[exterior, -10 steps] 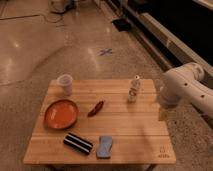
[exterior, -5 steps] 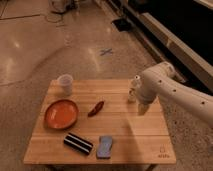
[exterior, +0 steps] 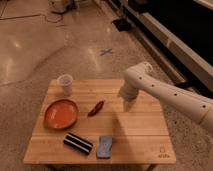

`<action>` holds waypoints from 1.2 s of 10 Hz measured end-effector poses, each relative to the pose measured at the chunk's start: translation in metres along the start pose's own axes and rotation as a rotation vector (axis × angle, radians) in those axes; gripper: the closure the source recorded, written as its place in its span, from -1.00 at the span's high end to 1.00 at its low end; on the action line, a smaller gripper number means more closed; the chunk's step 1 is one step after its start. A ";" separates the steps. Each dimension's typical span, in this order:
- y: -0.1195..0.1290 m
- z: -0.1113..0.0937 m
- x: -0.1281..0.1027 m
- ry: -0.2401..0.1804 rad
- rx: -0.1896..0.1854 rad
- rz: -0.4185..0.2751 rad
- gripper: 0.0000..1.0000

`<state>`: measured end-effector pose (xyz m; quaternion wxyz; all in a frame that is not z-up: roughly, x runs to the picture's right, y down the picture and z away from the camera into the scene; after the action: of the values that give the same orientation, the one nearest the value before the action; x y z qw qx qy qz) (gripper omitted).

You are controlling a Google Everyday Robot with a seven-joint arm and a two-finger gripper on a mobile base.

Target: Drag the pepper across the table

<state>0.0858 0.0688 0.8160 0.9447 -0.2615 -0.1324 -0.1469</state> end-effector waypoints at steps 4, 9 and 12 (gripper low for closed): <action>-0.044 0.032 -0.024 0.015 -0.031 -0.079 0.30; -0.073 0.075 -0.061 -0.002 -0.079 -0.152 0.30; -0.075 0.101 -0.078 -0.013 -0.113 -0.191 0.30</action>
<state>-0.0292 0.0774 0.9084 0.9094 -0.3012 -0.1542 -0.2420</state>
